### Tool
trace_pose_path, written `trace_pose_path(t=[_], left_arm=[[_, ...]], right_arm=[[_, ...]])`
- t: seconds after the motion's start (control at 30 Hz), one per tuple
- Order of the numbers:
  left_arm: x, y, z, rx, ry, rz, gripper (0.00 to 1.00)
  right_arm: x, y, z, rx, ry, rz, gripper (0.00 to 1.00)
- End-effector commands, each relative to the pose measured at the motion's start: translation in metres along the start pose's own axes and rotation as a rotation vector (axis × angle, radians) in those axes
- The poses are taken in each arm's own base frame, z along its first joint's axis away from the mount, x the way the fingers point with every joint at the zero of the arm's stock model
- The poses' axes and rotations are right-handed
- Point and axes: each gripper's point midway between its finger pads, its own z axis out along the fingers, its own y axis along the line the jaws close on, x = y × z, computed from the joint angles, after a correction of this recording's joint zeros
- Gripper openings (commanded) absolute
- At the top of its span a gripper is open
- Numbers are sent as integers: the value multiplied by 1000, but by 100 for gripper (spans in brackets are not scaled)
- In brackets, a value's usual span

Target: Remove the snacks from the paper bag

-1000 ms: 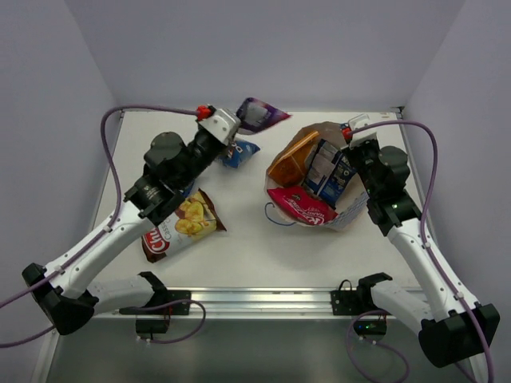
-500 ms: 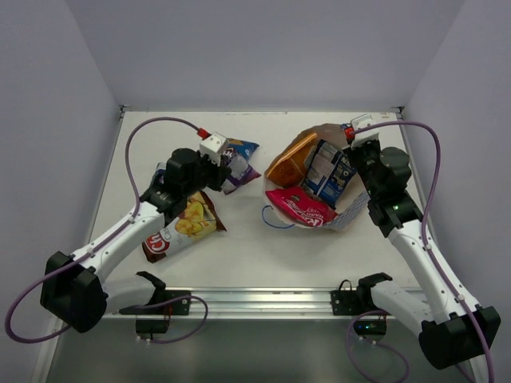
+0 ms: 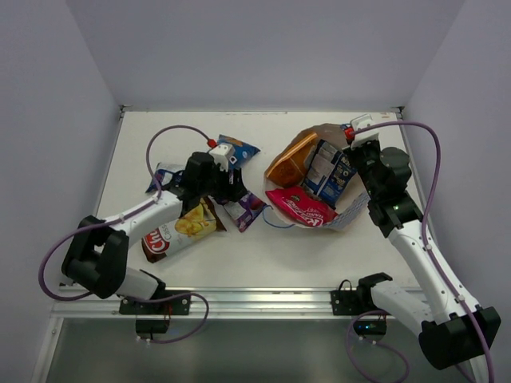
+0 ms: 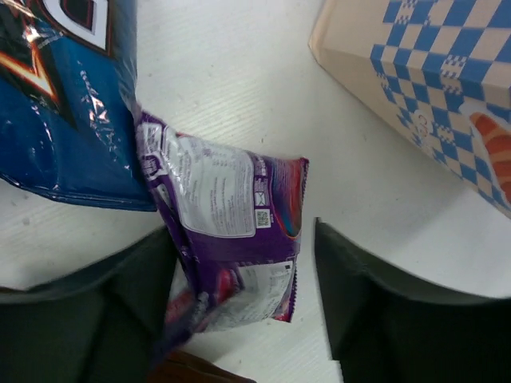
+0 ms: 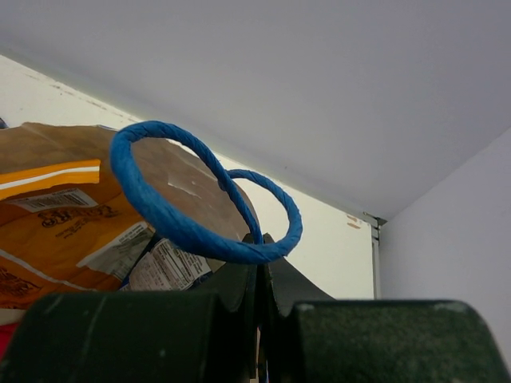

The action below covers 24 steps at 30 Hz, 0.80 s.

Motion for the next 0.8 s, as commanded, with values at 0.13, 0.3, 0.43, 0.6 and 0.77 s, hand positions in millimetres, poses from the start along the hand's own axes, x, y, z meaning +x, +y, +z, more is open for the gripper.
trace_pose_path(t=[0.13,0.3,0.43,0.6,0.77], left_arm=[[-121,-42,-70,36,-294,201,100],[-151,-114,-107,195,-369,544,100],[-135,-173,-108,335,-361,857,100],[-105,-218,-101,494,-303,1048,100],[-74,-225,-73,493,-202,1212,98]], right_arm=[[-32,-3,-7,-39,-72,-30,0],[-46,3,-9,-95,-105,-48,0],[-45,9,-9,-130,-93,-63,0],[-45,14,-10,-155,-97,-71,0],[-47,16,-11,-165,-103,-71,0]])
